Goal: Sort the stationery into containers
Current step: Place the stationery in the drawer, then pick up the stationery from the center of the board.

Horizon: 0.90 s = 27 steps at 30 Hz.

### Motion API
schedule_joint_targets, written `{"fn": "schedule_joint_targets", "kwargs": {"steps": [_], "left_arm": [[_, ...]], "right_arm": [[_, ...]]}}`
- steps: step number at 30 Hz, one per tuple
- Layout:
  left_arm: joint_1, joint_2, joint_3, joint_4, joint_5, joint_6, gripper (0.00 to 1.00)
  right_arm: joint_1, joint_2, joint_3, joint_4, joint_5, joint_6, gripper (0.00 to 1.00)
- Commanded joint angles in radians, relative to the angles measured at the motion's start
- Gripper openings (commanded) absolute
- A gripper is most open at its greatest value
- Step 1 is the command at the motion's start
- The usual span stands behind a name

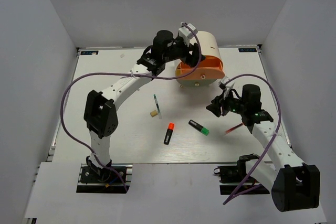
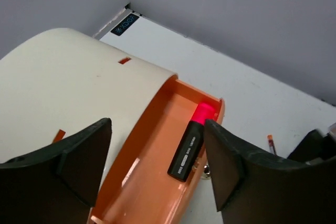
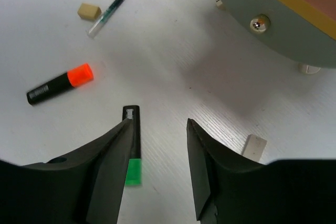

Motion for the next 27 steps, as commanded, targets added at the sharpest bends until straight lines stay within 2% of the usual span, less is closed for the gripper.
{"fn": "schedule_joint_targets", "kwargs": {"steps": [1, 4, 6, 8, 15, 18, 23, 27], "left_arm": [[0.018, -0.151, 0.009, -0.012, -0.026, -0.149, 0.84], [0.027, -0.26, -0.057, -0.081, -0.091, -0.195, 0.9], [0.027, -0.319, -0.154, -0.121, -0.15, -0.26, 0.96], [0.027, -0.408, -0.267, -0.183, -0.211, -0.31, 0.97], [0.027, -0.657, -0.67, -0.211, -0.3, -0.454, 0.98], [0.027, -0.723, -0.756, -0.236, -0.331, -0.474, 0.98], [0.027, -0.709, -0.794, -0.355, -0.329, -0.463, 0.98], [0.027, -0.657, -0.794, -0.412, -0.32, -0.454, 0.98]], "right_arm": [[0.009, 0.035, -0.015, -0.043, -0.073, -0.198, 0.51], [0.029, 0.116, 0.004, -0.147, -0.072, -0.356, 0.49], [0.057, 0.175, 0.022, -0.224, -0.062, -0.429, 0.57], [0.089, 0.211, 0.04, -0.246, -0.04, -0.479, 0.64], [0.204, 0.304, 0.047, -0.198, 0.078, -0.444, 0.72], [0.239, 0.347, 0.051, -0.164, 0.153, -0.414, 0.74], [0.284, 0.402, 0.05, -0.098, 0.219, -0.372, 0.74], [0.323, 0.439, 0.054, -0.055, 0.32, -0.354, 0.67]]}}
